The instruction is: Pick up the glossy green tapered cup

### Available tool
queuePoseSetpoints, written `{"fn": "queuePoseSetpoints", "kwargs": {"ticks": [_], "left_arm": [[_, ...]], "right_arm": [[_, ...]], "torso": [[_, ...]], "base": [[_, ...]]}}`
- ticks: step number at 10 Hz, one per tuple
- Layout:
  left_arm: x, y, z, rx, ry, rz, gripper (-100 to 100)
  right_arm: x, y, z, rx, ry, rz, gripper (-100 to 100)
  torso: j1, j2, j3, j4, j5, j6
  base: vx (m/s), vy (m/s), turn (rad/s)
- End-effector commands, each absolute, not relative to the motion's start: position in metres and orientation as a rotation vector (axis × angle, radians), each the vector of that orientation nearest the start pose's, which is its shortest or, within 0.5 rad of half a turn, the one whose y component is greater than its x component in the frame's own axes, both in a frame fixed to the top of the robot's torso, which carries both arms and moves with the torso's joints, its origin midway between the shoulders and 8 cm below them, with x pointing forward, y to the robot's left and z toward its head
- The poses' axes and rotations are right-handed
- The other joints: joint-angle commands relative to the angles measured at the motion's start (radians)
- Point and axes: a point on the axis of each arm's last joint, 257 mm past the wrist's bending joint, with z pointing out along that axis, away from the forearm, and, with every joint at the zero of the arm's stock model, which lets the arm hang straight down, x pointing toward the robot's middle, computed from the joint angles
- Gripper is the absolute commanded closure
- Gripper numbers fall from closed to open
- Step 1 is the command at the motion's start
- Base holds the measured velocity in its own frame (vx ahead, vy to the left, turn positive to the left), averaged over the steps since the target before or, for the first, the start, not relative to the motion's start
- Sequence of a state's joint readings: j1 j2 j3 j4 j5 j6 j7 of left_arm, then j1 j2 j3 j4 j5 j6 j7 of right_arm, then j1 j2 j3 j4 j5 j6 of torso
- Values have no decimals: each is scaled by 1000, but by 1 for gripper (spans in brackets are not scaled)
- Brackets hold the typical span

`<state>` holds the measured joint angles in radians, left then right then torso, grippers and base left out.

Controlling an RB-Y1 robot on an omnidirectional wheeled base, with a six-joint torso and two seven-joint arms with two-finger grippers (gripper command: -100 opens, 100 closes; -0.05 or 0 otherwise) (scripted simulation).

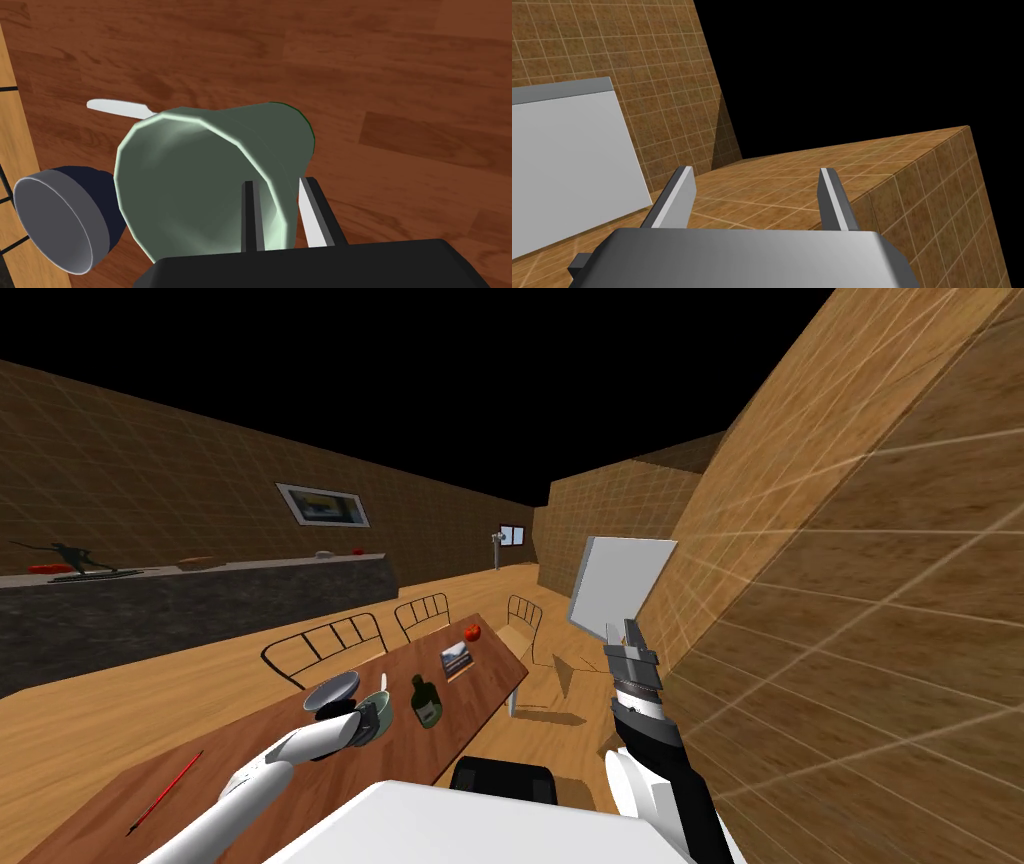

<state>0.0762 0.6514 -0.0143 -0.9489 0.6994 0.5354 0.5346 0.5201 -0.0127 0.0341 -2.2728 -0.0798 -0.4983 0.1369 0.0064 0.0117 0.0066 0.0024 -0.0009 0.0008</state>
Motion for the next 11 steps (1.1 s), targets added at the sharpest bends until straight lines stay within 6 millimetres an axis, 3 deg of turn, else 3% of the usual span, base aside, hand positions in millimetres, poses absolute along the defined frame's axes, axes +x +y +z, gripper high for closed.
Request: {"fn": "queuePoseSetpoints", "kwargs": {"ticks": [1, 8, 10, 11], "left_arm": [[297, 561, -521, -2597, 858, -428, 100], [341, 578, -508, -2665, 618, -395, 100], [340, 578, -509, -2665, 623, -392, 100], [339, 577, -509, -2668, 621, -390, 0]], "right_arm": [[345, -279, 14, 675, 630, 1246, 0], [345, -279, 14, 675, 630, 1246, 0], [345, -279, 14, 675, 630, 1246, 0], [345, -279, 14, 675, 630, 1246, 0]], "torso": [[0, 0, 0, 0, 0, 0], [-1, 2, 2, 1, -2, -2], [-2, -2, -1, 0, -2, -1], [-2, -6, -3, 0, -3, -2]], "base": [[-118, 14, -121], [-197, 13, -244], [-79, -7, -67], [-10, -2, 3]]}}
